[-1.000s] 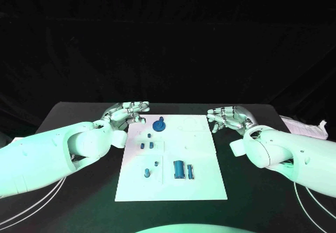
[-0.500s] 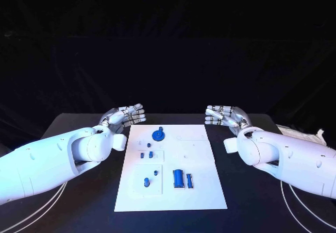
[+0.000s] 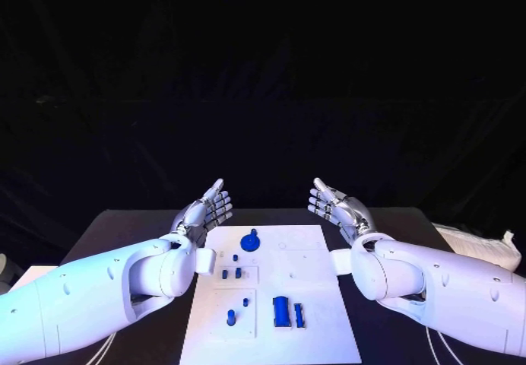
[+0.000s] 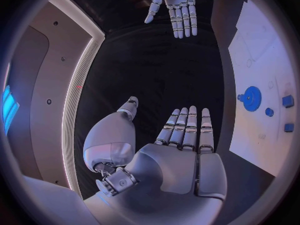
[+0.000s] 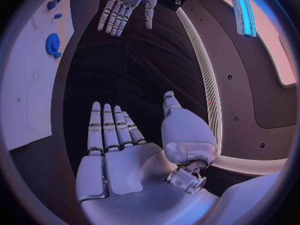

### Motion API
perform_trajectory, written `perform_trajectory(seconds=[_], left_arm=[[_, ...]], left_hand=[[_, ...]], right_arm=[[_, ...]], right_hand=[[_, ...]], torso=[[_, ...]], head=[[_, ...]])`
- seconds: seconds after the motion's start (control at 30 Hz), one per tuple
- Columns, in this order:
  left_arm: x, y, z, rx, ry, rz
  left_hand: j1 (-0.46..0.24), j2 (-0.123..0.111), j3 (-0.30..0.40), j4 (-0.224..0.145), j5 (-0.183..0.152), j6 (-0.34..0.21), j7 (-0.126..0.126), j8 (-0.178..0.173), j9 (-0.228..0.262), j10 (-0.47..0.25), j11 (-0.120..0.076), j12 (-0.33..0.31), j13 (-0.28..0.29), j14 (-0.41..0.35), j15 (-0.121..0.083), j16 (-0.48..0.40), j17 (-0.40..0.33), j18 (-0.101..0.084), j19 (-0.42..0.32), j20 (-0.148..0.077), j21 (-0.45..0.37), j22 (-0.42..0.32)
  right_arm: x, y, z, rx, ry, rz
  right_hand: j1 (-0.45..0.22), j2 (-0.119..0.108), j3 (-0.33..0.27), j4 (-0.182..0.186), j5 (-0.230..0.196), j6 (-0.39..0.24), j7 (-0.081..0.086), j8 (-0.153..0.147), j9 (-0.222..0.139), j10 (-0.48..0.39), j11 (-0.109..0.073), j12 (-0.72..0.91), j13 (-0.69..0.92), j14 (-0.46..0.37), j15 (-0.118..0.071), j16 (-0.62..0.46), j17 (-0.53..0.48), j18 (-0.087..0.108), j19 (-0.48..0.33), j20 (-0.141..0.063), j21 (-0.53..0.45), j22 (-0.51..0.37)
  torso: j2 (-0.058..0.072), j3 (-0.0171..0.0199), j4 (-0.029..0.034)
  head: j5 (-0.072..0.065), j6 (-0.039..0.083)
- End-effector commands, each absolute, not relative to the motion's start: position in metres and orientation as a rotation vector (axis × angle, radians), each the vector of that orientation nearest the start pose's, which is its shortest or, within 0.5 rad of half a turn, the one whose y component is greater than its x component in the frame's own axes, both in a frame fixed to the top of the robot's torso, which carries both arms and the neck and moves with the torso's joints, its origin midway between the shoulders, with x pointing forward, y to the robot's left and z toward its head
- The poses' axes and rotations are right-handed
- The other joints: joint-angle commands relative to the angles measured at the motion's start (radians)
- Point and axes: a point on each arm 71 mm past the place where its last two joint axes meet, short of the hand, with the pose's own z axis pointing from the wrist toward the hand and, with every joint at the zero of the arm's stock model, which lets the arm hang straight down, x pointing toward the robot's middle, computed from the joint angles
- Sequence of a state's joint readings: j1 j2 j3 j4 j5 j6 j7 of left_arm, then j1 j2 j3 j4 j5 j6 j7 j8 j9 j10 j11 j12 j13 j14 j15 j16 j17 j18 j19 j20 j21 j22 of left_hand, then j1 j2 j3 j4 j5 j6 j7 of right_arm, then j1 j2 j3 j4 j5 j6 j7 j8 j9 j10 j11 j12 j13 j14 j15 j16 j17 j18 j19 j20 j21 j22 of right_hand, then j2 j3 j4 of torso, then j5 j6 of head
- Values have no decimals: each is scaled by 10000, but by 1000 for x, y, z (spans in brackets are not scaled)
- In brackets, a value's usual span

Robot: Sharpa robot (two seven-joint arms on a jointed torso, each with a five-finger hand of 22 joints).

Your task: Assemble the parts on the task board

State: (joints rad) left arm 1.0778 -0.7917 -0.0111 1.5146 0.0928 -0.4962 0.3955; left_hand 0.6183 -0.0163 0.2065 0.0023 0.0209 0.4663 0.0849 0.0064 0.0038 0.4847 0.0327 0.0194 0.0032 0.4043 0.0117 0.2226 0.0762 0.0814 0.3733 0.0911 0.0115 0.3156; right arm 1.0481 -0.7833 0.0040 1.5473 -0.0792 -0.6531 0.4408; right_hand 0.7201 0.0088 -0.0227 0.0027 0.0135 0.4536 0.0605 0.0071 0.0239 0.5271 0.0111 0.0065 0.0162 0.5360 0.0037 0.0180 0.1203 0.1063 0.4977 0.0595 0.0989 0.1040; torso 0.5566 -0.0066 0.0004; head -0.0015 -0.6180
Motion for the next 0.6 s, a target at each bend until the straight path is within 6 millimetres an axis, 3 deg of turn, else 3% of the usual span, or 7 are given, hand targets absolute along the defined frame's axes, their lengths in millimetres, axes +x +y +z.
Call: perform_trajectory(seconds=[0.03,0.07,0.13,0.17,0.57,0.6], left_arm=[[470,199,-225,-12449,12558,-12660],[468,198,-225,-12377,12482,-12583],[465,195,-225,-12233,12330,-12434],[464,194,-225,-12188,12283,-12389],[462,192,-224,-12089,12178,-12289],[462,192,-224,-12089,12178,-12289]], left_hand=[[-1972,163,-659,-23,-209,-1488,-849,-64,-38,-1544,-327,-194,-32,-1287,-117,-713,-762,-814,-1190,-911,-115,-1006],[-2148,163,-715,-23,-209,-1624,-849,-64,-38,-1679,-327,-194,-32,-1401,-117,-773,-762,-814,-1286,-911,-115,-1095],[-2504,163,-837,-23,-209,-1890,-849,-64,-38,-1959,-327,-194,-32,-1634,-117,-907,-762,-814,-1505,-911,-115,-1276],[-2657,163,-885,-23,-209,-2005,-849,-64,-38,-2083,-327,-194,-32,-1738,-117,-960,-762,-814,-1598,-911,-115,-1356],[-4058,163,-1341,-23,-209,-3068,-849,-64,-38,-3180,-327,-194,-32,-2658,-117,-1466,-762,-814,-2451,-911,-115,-2072],[-4145,163,-2065,-23,-209,-3130,-849,-64,-38,-3249,-327,-194,-32,-2709,-117,-1495,-762,-814,-2503,-911,-115,-2118]], right_arm=[[463,-194,-225,12068,12202,12296],[462,-193,-224,12081,12187,12292],[462,-192,-224,12089,12178,12289],[462,-192,-224,12089,12178,12289],[462,-192,-224,12089,12178,12289],[462,-192,-224,12089,12178,12289]], right_hand=[[-2297,-88,227,-27,-135,-1446,-605,-71,-239,-1677,-111,-65,-162,-1709,-37,-180,-383,-1063,-1591,-595,-989,-333],[-2500,-88,227,-27,-135,-1572,-605,-71,-239,-1828,-111,-65,-162,-1859,-37,-180,-418,-1063,-1730,-595,-989,-1040],[-2912,-88,227,-27,-135,-1835,-605,-71,-239,-2126,-111,-65,-162,-2168,-37,-180,-486,-1063,-2017,-595,-989,-1040],[-3089,-88,227,-27,-135,-1947,-605,-71,-239,-2254,-111,-65,-162,-2298,-37,-180,-1203,-1063,-2139,-595,-989,-1040],[-4720,-88,227,-27,-135,-2978,-605,-71,-239,-3458,-111,-65,-162,-3514,-37,-180,-1203,-1063,-3269,-595,-989,-1040],[-4823,-88,227,-27,-135,-3040,-605,-71,-239,-3532,-111,-65,-162,-3594,-37,-180,-1203,-1063,-3338,-595,-989,-1040]], torso=[[-124,66,-4],[-124,66,-4],[-124,66,-4],[-124,66,-4],[-124,66,-4],[-124,66,-4]], head=[[15,179],[15,180],[15,180],[15,180],[15,180],[15,180]])
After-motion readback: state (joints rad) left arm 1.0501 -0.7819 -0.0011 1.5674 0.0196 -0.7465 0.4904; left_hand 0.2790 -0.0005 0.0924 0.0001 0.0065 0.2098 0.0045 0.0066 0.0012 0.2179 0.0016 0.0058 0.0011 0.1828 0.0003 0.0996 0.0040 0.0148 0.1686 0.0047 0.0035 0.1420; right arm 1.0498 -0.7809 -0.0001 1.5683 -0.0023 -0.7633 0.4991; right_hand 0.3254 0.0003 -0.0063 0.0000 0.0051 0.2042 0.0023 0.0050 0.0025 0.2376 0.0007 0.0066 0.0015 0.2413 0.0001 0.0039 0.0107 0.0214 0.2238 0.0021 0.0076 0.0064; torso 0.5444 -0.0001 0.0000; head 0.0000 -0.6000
